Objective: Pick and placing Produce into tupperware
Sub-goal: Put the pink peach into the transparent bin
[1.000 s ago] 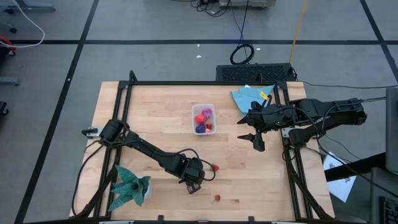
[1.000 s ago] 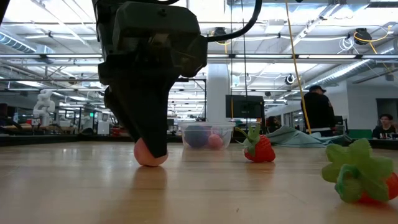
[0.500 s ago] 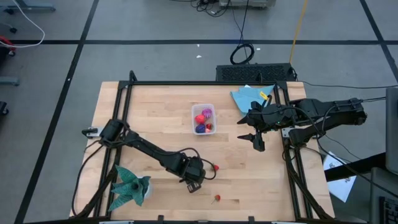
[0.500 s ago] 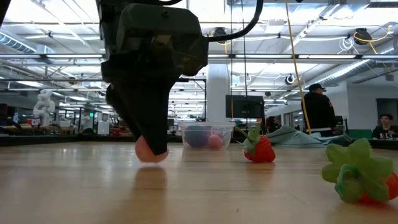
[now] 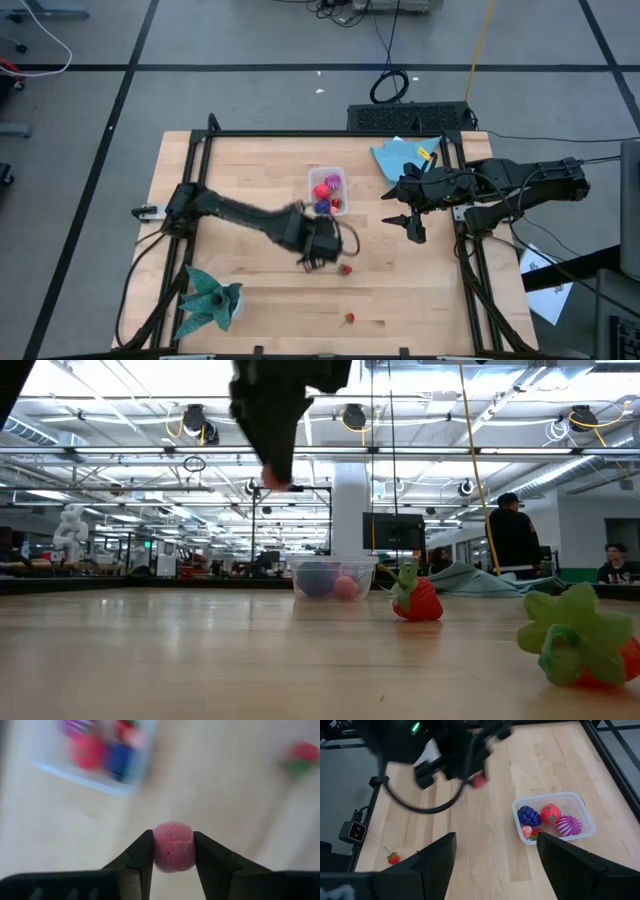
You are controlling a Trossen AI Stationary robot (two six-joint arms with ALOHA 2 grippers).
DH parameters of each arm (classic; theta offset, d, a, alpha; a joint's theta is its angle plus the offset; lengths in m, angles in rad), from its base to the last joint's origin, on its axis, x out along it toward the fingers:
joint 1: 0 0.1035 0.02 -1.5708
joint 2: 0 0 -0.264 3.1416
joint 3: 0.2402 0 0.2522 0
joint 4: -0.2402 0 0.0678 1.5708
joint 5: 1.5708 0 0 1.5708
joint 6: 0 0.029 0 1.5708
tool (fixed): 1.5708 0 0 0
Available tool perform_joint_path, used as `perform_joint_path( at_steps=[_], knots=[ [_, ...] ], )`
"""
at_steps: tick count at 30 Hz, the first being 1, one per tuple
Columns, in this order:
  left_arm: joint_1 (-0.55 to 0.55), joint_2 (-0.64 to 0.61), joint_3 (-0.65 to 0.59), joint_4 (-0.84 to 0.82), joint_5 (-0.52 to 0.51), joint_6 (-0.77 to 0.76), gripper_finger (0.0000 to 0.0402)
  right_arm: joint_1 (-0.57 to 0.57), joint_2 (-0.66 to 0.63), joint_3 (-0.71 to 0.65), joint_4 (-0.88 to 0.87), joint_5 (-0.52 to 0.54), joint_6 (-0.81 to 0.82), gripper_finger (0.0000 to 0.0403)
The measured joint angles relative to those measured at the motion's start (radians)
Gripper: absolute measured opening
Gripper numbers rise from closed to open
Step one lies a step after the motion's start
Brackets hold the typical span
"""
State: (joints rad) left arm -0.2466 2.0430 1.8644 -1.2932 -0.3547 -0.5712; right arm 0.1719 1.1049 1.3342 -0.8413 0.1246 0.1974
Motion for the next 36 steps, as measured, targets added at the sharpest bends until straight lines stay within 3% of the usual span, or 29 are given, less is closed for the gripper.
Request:
perform_joint_path(
  at_steps=[6,14,20,36],
  knots=[
    [0.129,0.000,0.120,-0.046,-0.093,0.185,0.0120,0.000,0.000,0.000,0.000,0.000,0.000,0.0270],
    [0.330,0.000,0.099,0.042,-0.089,0.319,0.0120,0.000,0.000,0.000,0.007,0.000,-0.055,0.0270],
    [0.444,-0.001,0.021,0.264,0.074,0.430,0.0120,0.000,0.000,0.000,0.007,0.002,-0.076,0.0270],
    [0.481,0.000,-0.184,0.392,0.178,0.383,0.0120,0.000,0.000,0.000,-0.001,0.004,-0.113,0.0270]
  ],
)
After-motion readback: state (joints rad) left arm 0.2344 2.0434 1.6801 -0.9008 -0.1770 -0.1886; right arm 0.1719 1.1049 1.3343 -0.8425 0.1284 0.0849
